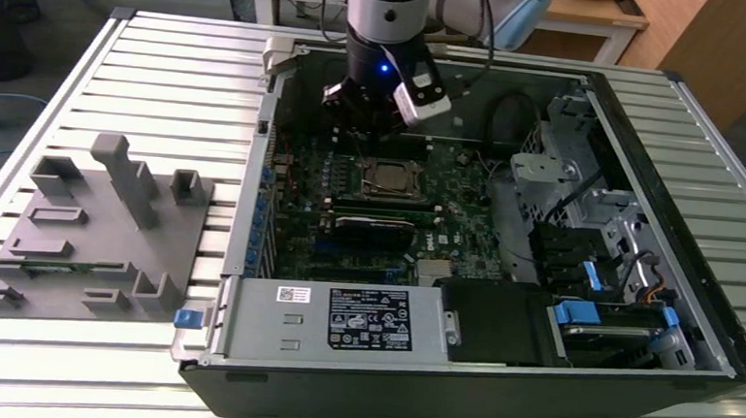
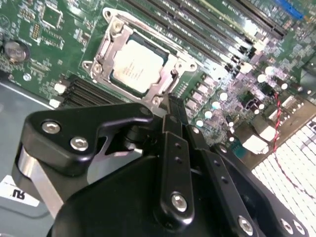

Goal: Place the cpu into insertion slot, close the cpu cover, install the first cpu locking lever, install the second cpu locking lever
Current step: 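Install the first cpu locking lever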

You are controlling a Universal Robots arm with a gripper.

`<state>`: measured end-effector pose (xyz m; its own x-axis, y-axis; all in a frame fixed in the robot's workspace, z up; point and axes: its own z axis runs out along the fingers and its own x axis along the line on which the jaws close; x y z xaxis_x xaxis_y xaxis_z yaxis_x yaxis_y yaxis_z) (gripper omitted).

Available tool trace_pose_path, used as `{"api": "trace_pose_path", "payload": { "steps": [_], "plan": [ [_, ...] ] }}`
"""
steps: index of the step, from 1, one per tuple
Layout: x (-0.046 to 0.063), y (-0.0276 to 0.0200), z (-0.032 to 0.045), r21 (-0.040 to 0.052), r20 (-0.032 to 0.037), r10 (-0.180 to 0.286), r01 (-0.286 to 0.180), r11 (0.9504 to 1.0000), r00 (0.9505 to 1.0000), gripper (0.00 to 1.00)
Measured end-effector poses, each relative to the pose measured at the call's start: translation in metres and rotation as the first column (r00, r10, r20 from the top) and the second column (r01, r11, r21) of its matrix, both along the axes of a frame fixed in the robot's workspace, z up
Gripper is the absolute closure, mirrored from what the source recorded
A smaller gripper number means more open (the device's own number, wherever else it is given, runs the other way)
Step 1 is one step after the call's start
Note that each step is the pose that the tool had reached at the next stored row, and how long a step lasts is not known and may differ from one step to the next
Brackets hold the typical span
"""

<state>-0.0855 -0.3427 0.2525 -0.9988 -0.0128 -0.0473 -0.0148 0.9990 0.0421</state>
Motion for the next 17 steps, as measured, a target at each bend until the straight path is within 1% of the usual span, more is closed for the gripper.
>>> {"api": "trace_pose_path", "payload": {
  "steps": [11, 13, 15, 17],
  "plan": [
    [-0.025, 0.0000, -0.0011, -0.0014, 0.0017, 0.000, 0.000, 1.0000, 1.0000, 0.89],
    [-0.028, 0.0000, -0.0013, -0.0014, 0.0021, 0.000, 0.000, 1.0000, 1.0000, 0.89],
    [-0.028, 0.0001, -0.0013, -0.0015, 0.0021, 0.000, 0.000, 1.0000, 1.0000, 0.89],
    [-0.028, 0.0000, 0.0011, -0.0016, 0.0020, 0.000, 0.000, 1.0000, 1.0000, 0.89]
  ]
}}
